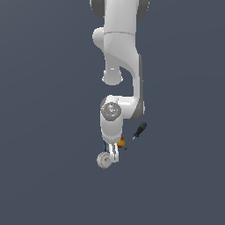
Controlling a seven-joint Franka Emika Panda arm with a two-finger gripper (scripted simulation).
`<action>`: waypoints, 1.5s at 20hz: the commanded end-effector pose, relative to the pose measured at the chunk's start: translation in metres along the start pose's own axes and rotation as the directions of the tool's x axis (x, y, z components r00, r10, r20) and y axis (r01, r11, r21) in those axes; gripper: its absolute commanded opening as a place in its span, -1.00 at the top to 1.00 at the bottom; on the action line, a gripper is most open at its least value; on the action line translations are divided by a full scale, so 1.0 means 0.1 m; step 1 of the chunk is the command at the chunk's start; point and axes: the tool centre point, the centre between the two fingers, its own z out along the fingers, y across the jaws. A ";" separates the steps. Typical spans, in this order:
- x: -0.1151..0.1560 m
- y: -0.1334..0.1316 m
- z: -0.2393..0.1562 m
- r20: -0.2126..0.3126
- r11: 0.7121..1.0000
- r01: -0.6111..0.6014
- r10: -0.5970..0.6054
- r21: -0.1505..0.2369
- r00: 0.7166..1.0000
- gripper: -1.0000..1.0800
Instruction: Pick up a designated object from a clutter of objects.
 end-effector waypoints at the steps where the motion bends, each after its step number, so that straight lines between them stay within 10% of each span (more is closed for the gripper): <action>1: 0.07 0.08 0.08 -0.003 1.000 -0.011 0.011 -0.018 1.000 1.00; 15: -0.24 0.06 -0.42 0.002 1.000 -0.003 0.003 -0.003 1.000 1.00; 30: -1.06 0.21 -1.89 -0.002 1.000 -0.009 0.009 -0.009 1.000 1.00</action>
